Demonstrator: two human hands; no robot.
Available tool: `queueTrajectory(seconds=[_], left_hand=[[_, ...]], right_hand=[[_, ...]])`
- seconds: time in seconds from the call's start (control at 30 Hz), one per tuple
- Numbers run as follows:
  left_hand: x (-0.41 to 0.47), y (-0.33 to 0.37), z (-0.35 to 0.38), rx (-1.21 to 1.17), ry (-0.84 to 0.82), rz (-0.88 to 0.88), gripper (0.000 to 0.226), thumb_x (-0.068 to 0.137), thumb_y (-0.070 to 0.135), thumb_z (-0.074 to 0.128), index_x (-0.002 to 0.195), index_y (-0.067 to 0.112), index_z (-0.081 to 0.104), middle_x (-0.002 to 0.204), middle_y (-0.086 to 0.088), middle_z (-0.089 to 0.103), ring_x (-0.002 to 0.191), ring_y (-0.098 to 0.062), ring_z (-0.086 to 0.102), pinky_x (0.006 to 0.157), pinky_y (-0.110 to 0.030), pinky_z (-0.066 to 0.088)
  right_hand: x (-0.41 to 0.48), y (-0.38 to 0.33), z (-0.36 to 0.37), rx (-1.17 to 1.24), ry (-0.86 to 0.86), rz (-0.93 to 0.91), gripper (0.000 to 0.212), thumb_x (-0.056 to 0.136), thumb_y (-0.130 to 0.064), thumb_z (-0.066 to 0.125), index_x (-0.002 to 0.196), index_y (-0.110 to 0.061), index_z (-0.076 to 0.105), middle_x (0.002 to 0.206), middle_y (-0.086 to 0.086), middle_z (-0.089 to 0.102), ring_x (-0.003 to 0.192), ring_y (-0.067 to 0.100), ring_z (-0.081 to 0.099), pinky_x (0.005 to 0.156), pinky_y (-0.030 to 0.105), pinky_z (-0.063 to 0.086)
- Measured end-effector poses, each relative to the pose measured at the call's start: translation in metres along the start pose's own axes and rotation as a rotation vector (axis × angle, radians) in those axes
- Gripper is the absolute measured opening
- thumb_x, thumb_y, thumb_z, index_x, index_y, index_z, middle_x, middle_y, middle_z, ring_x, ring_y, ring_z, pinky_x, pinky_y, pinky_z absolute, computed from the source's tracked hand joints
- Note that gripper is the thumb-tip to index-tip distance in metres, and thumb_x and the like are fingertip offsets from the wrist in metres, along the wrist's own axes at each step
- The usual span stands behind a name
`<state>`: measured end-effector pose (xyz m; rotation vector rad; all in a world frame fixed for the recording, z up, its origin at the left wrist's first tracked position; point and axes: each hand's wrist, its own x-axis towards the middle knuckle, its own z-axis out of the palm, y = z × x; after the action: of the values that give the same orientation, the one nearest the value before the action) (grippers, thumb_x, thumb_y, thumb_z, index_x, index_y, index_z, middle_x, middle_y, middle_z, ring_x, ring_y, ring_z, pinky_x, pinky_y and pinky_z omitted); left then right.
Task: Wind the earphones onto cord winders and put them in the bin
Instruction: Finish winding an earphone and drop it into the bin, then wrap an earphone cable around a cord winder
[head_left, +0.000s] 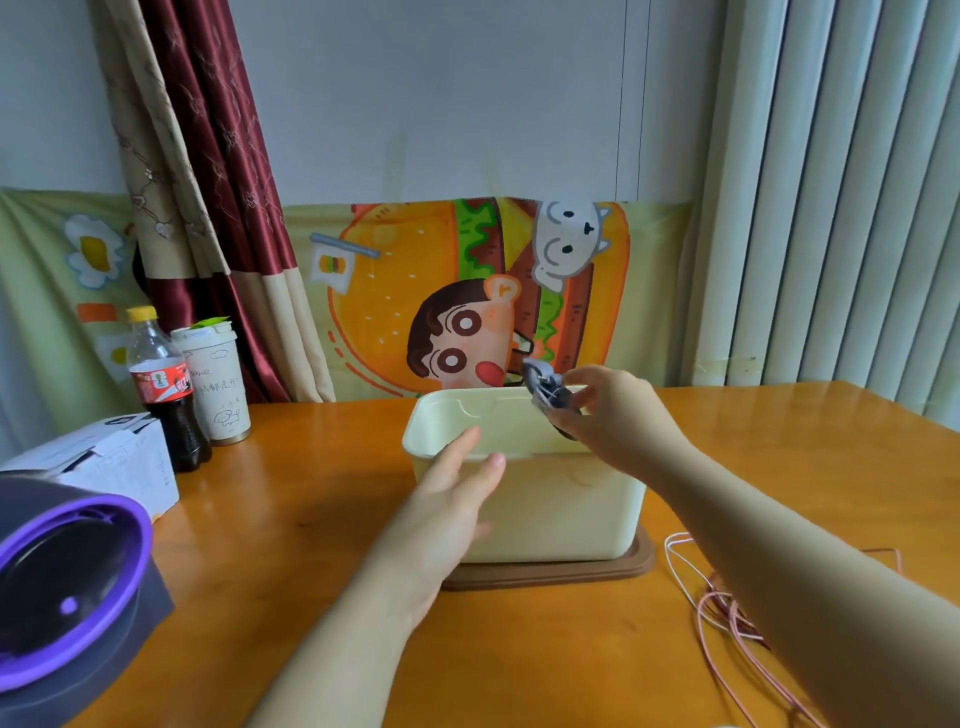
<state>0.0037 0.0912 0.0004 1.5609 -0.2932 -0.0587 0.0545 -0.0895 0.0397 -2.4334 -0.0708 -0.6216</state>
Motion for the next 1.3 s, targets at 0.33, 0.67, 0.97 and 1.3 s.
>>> queueTrajectory(seconds=[0.33,0.67,0.97,1.3], left_hand=[[0.002,-0.003,0.000,0.385,0.011,0.040,0.050,0.100,0.034,0.049,0.148,0.031,0.034,0.158,0.019,0.018,0.121,-0.002,0.039,0.114,-0.038,0.035],[-0.015,-0.002,0.041,0.733,0.045,0.131,0.036,0.098,0.029,0.054,0.135,0.028,0.051,0.148,0.008,0.031,0.130,-0.013,0.043,0.098,-0.025,0.037],[-0.061,-0.020,0.128,1.171,-0.667,0.205,0.025,0.094,0.033,0.061,0.119,0.028,0.064,0.113,0.012,0.054,0.115,-0.009,0.052,0.091,-0.023,0.039],[-0.059,-0.035,0.150,1.348,-0.734,0.198,0.040,0.095,0.031,0.059,0.135,0.032,0.053,0.138,0.006,0.051,0.126,-0.016,0.049,0.104,-0.038,0.043]], right_hand=[[-0.042,0.021,-0.031,-0.037,0.091,-0.114,0.017,0.088,-0.025,0.063,0.104,-0.020,0.070,0.093,-0.009,0.068,0.089,0.012,0.063,0.082,0.035,0.055],[-0.134,0.066,-0.083,-0.301,-0.565,-0.142,0.013,0.088,-0.027,0.066,0.099,-0.024,0.072,0.094,-0.014,0.069,0.079,-0.004,0.062,0.072,0.008,0.048],[-0.176,0.096,-0.118,-0.391,-0.727,-0.084,0.015,0.093,-0.020,0.057,0.097,-0.025,0.071,0.092,-0.016,0.066,0.076,-0.006,0.058,0.067,0.006,0.044],[-0.169,0.139,-0.137,-0.526,-0.606,0.021,0.030,0.094,-0.015,0.055,0.123,-0.021,0.061,0.117,-0.003,0.066,0.101,0.010,0.063,0.091,0.026,0.052]])
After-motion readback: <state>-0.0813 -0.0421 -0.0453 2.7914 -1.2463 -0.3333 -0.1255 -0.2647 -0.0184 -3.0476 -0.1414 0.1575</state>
